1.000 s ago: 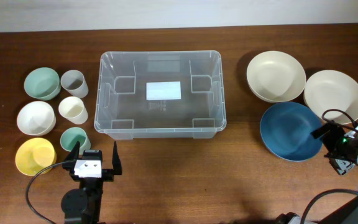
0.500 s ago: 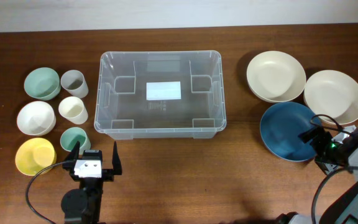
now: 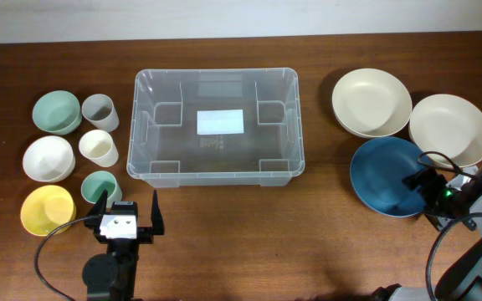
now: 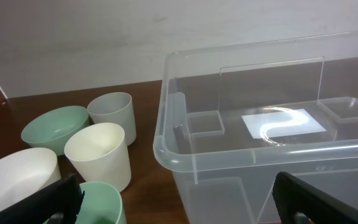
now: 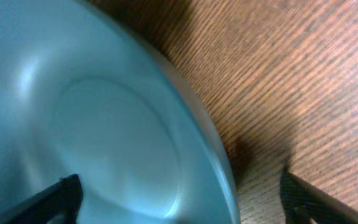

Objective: Pack container
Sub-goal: 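Lower the right gripper and pinch the blue bowl's rim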

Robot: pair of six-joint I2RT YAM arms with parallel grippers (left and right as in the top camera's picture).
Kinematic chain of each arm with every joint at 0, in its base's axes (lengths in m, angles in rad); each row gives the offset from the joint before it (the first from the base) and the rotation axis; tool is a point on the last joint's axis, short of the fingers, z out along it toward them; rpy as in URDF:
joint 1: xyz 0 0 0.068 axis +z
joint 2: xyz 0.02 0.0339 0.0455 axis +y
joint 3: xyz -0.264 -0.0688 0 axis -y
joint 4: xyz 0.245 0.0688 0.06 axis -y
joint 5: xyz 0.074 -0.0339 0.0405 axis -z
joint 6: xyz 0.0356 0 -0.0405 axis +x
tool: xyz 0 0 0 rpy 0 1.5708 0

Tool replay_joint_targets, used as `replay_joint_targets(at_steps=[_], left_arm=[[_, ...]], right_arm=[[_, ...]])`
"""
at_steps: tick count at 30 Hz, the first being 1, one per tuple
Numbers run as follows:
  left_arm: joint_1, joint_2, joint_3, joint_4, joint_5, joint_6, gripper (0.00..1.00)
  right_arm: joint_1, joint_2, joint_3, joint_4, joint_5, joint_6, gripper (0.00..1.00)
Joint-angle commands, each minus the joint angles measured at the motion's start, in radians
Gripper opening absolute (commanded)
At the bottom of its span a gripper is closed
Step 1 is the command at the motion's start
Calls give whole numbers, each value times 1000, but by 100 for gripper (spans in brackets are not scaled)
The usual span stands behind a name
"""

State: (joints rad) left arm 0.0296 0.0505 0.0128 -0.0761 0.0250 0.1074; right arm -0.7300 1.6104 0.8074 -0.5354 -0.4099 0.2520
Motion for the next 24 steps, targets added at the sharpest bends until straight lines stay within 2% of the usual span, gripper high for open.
replay_joint_targets(at_steps=[1,6,12,19,24], left_arm=[[6,0,-4,-5,-6,-9,100],[6,0,-4,-5,-6,-10,100],[6,0,-4,-5,-7,-10,100],[6,0,-4,-5,-7,-9,100],[6,0,-4,-4,-6,-10,100]], right_arm=[[-3,47,-19,1,-2,-8,84],[-3,47,-19,-1,1,16,74],[-3,47,-19,-3,2,19,50],[-3,47,-19,-14,2,19,42],[-3,47,-19,-25,3,18,29]])
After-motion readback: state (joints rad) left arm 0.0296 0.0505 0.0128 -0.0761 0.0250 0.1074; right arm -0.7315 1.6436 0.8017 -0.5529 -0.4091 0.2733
